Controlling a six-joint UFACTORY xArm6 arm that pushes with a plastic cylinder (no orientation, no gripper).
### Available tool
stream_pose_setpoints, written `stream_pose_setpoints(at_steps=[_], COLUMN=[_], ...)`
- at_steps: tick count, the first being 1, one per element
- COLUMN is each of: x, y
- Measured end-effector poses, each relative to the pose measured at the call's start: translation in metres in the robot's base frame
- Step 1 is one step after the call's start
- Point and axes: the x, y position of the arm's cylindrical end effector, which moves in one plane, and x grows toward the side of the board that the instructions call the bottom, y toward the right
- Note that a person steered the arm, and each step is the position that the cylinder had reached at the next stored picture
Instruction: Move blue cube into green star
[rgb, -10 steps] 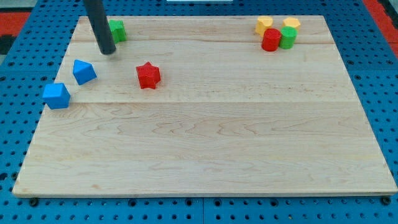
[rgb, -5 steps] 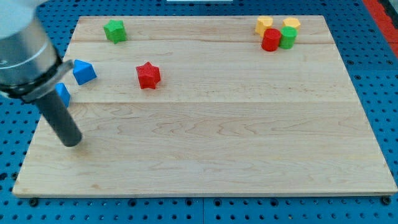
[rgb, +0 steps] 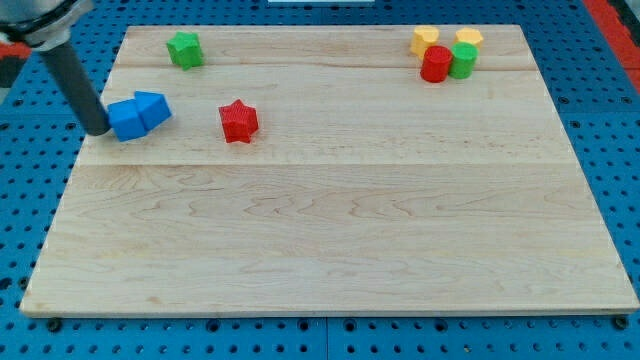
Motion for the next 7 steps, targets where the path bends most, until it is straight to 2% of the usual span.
stream_pose_setpoints(at_steps=[1, 2, 3, 6, 7], x=[0.002, 0.031, 0.031, -0.064, -0.035], y=[0.026, 0.032, 0.052, 0.054, 0.072])
